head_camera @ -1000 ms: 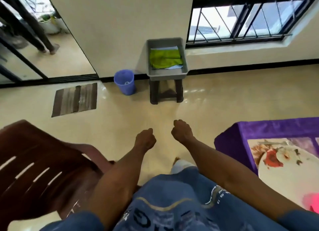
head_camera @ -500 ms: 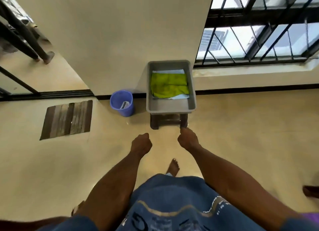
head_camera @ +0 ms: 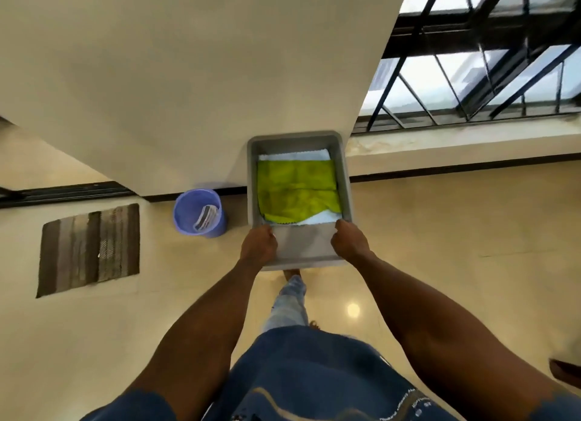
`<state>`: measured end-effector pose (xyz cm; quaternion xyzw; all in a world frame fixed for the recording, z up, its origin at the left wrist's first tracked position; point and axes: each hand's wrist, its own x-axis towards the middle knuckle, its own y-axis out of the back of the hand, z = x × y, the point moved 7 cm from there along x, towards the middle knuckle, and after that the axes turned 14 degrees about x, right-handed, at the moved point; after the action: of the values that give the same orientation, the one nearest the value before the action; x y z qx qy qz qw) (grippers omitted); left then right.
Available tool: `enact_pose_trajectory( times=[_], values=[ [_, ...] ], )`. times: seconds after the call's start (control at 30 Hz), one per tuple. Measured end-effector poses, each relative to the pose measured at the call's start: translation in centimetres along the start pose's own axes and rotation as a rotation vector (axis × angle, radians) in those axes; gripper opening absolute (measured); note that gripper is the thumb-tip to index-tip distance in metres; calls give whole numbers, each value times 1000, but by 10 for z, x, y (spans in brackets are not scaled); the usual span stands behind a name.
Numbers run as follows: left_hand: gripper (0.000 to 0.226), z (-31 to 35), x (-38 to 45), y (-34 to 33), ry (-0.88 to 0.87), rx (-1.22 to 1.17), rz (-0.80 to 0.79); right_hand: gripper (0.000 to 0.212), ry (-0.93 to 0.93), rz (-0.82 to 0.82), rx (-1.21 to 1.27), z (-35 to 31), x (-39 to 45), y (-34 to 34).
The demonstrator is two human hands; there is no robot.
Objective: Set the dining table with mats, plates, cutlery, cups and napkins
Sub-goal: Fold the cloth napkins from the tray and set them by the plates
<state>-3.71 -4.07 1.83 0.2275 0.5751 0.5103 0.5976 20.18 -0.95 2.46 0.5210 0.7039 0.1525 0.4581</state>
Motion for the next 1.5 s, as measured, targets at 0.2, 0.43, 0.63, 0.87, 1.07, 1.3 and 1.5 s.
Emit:
enact_pose_trajectory(
  times=[0.2, 0.43, 0.63, 0.87, 1.07, 1.3, 1.5],
  values=[
    [31, 14, 128, 10, 29, -89, -118, 23, -26, -46, -42, -22, 116, 18],
    [43, 32, 248, 6, -32, 8, -196, 35, 121, -109, -190, -34, 237, 14],
    [59, 30, 326, -20, -111, 97, -138, 57, 234, -137, -354, -26, 320, -23],
    [77, 18, 358, -51, -220, 330, -117, 59, 194, -127, -469, -7, 353, -52],
    [53, 18, 363, -46, -180, 400, -13, 49, 196, -60, -519, -15, 356, -51],
    [13, 12, 337, 7, -21, -98, 52, 28, 101, 29, -11, -32, 323, 1],
    [11, 8, 260, 71, 145, -591, 64, 9, -20, 231, 557, -63, 244, 68]
  ],
)
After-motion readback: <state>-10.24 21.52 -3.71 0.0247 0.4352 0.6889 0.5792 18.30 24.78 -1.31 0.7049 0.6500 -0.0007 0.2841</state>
